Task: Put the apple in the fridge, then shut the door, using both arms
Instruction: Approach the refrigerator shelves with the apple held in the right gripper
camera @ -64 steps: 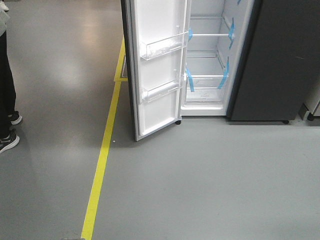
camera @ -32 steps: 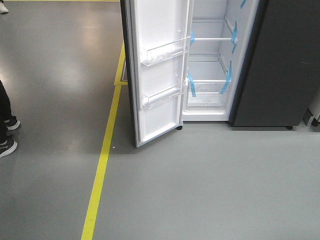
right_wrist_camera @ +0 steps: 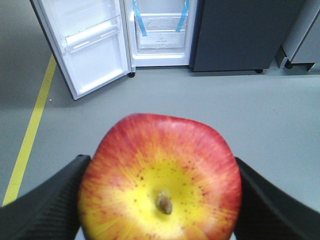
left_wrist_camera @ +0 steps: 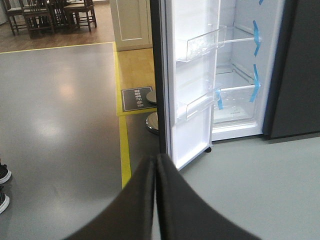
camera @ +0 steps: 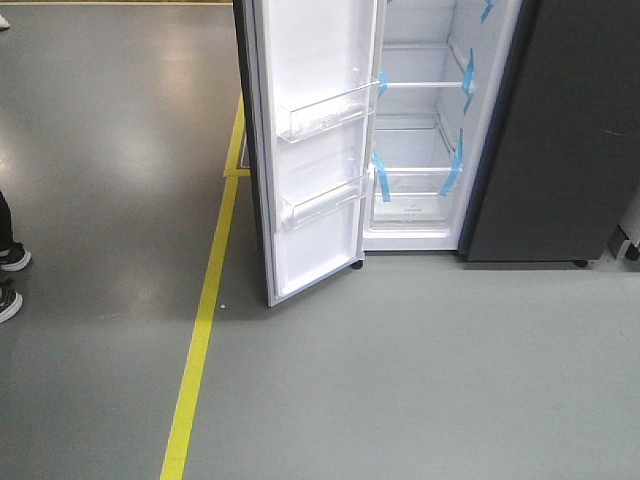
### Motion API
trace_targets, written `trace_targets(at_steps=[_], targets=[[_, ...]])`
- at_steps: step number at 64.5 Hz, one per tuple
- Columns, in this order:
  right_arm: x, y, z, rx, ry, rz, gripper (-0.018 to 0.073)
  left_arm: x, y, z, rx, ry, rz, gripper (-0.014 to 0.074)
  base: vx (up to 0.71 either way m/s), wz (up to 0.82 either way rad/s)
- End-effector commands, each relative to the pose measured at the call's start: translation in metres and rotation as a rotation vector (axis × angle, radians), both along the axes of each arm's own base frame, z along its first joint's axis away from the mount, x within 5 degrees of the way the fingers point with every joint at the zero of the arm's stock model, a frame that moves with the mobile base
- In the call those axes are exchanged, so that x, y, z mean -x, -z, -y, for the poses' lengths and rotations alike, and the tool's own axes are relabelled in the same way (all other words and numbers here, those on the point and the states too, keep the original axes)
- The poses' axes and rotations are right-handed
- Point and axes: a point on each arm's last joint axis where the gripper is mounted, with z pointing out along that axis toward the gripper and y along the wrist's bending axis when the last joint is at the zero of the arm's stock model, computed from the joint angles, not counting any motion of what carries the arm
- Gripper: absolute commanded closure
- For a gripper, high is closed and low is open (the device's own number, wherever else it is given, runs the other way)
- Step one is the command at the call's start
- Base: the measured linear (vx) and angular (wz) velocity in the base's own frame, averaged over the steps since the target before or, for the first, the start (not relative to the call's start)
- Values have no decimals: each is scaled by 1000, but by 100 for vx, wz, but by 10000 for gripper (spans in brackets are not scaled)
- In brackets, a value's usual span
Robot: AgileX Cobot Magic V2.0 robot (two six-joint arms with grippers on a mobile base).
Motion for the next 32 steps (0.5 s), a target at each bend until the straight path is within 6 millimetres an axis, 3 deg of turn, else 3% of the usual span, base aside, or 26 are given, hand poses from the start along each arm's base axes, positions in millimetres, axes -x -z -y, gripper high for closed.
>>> trace_targets(at_steps=[1,32], targets=[[-3,-14,1,16,-3,98,459,-1,-1,0,19,0,65,601,10,-1],[-3,-14,1,16,-3,98,459,-1,-1,0,19,0,65,601,10,-4]])
